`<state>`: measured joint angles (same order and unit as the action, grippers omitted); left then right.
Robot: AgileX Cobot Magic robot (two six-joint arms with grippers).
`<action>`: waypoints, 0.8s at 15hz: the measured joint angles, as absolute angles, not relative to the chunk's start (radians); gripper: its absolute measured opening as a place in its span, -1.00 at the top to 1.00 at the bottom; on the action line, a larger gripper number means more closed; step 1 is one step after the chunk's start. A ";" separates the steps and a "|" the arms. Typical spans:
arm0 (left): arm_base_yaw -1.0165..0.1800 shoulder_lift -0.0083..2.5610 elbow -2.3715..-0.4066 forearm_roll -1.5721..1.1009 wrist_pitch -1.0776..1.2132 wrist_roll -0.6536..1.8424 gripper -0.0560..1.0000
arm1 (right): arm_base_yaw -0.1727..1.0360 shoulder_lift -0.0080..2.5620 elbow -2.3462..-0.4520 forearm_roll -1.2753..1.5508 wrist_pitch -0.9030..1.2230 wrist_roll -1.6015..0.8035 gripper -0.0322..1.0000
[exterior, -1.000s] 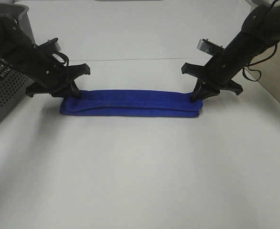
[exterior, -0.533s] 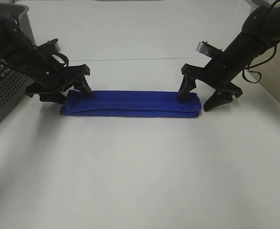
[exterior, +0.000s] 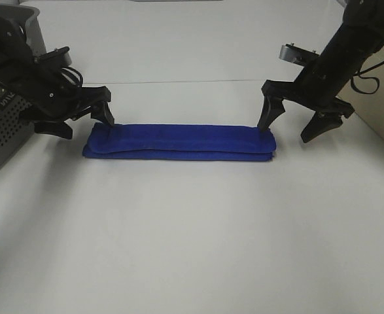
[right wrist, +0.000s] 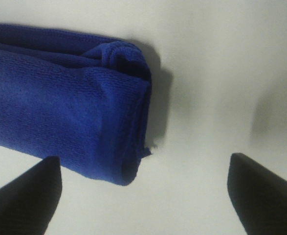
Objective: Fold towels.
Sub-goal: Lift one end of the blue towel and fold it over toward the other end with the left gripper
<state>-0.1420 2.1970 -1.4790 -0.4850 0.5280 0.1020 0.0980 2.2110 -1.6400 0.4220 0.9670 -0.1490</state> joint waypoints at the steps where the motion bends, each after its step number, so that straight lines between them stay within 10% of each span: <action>1: -0.142 2.210 -1.479 -0.482 0.521 0.102 -0.69 | 0.098 2.211 -1.640 0.415 0.967 -0.149 -0.73; 7: -0.157 2.253 -1.486 -0.562 0.501 0.206 -0.63 | 0.098 2.211 -1.640 0.413 0.912 -0.124 -0.73; 12: -0.166 2.265 -1.486 -0.664 0.463 0.269 0.38 | 0.098 2.211 -1.640 0.415 0.900 -0.123 -0.73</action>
